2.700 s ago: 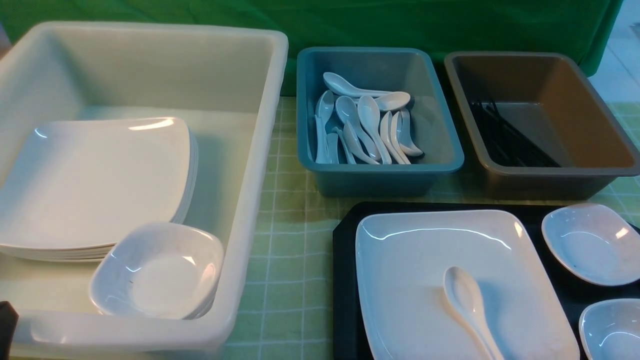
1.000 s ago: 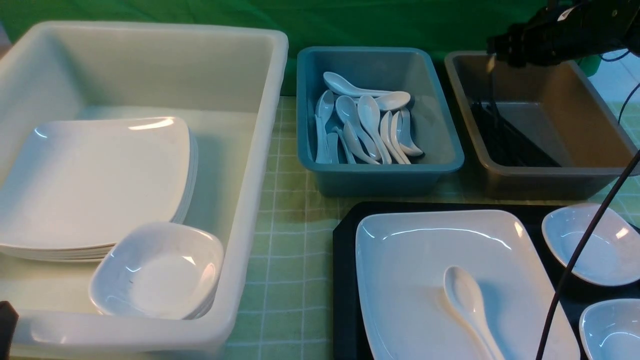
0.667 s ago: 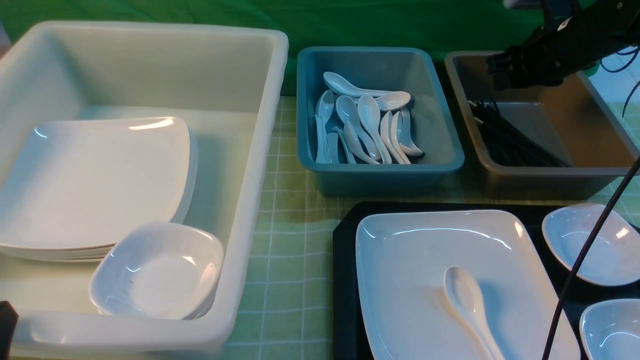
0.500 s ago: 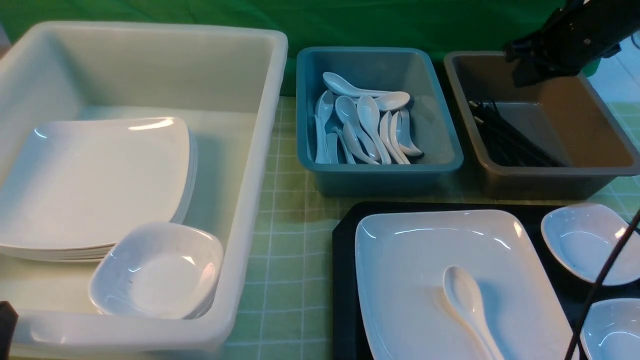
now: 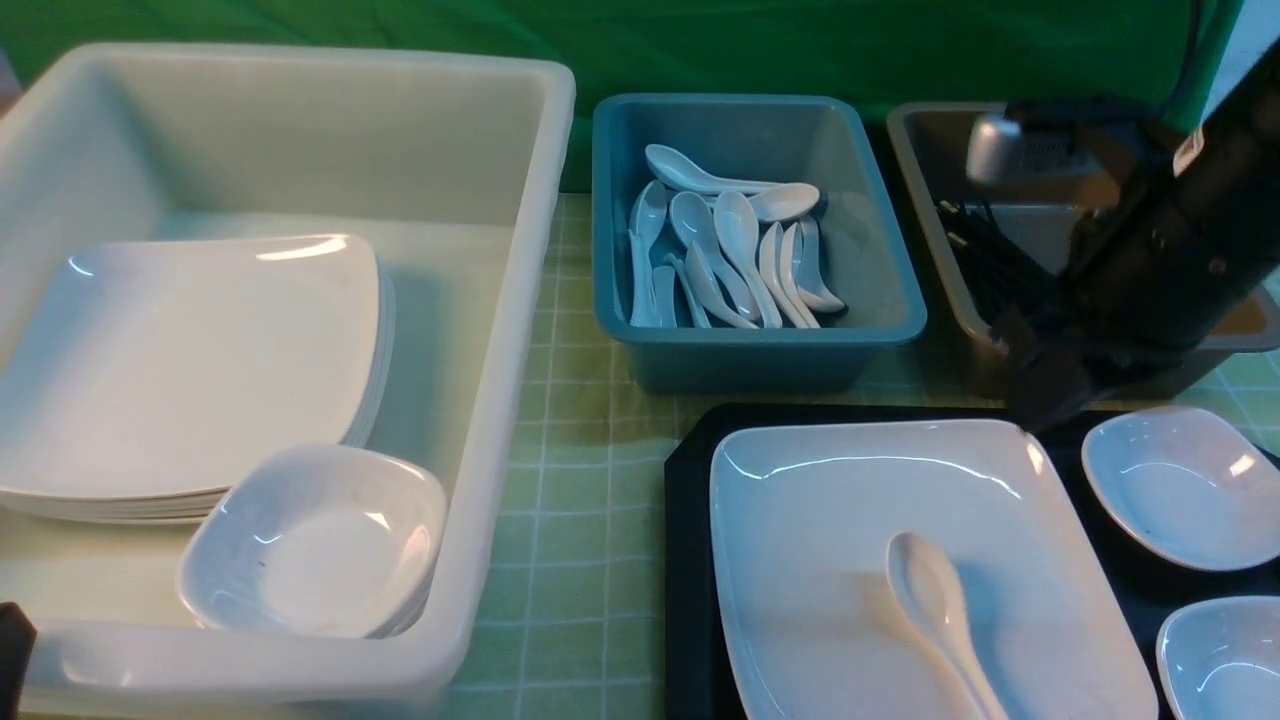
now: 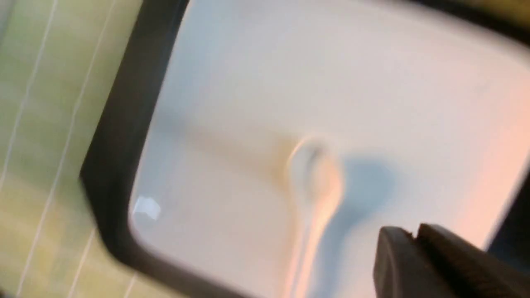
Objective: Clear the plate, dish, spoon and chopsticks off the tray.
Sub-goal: Use the right arm to grab a soup spoon from the plate
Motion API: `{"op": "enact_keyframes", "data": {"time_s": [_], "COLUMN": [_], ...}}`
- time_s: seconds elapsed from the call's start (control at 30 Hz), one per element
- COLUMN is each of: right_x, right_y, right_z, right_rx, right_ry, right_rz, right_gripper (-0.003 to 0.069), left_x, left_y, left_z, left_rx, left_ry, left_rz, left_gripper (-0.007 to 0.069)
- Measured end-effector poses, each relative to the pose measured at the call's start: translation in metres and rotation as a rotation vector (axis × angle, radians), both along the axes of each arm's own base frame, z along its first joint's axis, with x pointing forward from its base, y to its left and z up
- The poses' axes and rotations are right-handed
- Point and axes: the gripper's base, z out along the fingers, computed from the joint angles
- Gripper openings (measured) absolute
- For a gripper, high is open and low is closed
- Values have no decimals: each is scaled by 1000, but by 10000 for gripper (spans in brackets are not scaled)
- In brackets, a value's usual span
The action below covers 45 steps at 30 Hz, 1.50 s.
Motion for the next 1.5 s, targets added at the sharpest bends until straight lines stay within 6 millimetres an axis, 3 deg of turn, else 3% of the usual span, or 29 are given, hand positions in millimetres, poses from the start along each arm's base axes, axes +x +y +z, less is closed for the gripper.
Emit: {"op": "enact_keyframes", "data": {"time_s": [0.13,0.2,0.4,0.57,0.93,1.0,1.13,1.17,1.2,1.37,1.5], "right_x": [-41,-57,-66,-59,-49,-48,-48,-49,-49,-51,-48], "right_y": [24,38,44,36,39,40,40,40,40,38,40], "right_z": [-37,-62,-87,-97,-135,-139,-139,-139,-139,-138,-113], "right_rx": [-27,-41,-116,-232,-309,-317,-316,-317,-321,-344,-327], "right_ry": [57,68,41,6,93,106,108,109,114,147,114], "right_rz": [103,133,129,82,58,59,59,59,59,64,68], "right_gripper": [141,236,426,474,474,440,222,209,122,121,121], "left_x": [0,0,0,0,0,0,0,0,0,0,0], "left_y": [0,0,0,0,0,0,0,0,0,0,0], "left_z": [0,0,0,0,0,0,0,0,0,0,0], "left_rx": [0,0,-3,-2,-2,-2,-2,-2,-2,0,0], "left_ry": [0,0,0,0,0,0,0,0,0,0,0], "left_rz": [0,0,0,0,0,0,0,0,0,0,0], "left_gripper": [221,221,221,221,221,221,221,221,221,221,221]}}
